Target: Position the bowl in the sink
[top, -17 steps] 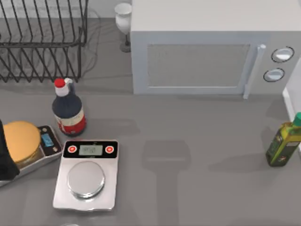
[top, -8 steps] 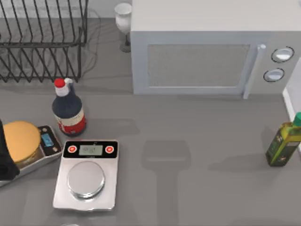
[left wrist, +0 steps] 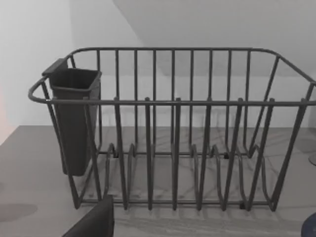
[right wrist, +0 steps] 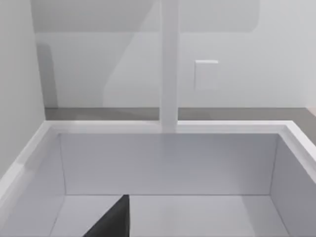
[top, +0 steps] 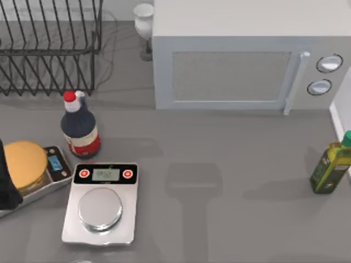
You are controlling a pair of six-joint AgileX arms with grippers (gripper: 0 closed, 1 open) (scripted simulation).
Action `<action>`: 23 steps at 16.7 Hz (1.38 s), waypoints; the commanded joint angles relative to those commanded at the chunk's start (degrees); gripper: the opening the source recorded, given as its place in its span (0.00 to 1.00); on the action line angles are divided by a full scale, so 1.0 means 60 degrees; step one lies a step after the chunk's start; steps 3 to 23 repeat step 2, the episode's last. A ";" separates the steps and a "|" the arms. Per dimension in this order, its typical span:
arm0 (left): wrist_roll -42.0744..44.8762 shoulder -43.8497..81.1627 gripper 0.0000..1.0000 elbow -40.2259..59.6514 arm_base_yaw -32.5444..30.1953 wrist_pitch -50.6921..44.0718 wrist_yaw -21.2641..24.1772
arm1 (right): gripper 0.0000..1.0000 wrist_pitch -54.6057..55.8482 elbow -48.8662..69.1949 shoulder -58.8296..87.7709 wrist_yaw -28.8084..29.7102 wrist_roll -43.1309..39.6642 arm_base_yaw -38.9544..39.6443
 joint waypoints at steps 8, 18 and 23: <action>0.0000 0.0000 1.00 0.0000 0.0000 0.0000 0.0000 | 1.00 0.0000 0.0000 0.0000 0.0000 0.0000 0.0000; 0.0000 0.0000 1.00 0.0000 0.0000 0.0000 0.0000 | 1.00 0.0000 0.0000 0.0000 0.0000 0.0000 0.0000; 0.0000 0.0000 1.00 0.0000 0.0000 0.0000 0.0000 | 1.00 0.0000 0.0000 0.0000 0.0000 0.0000 0.0000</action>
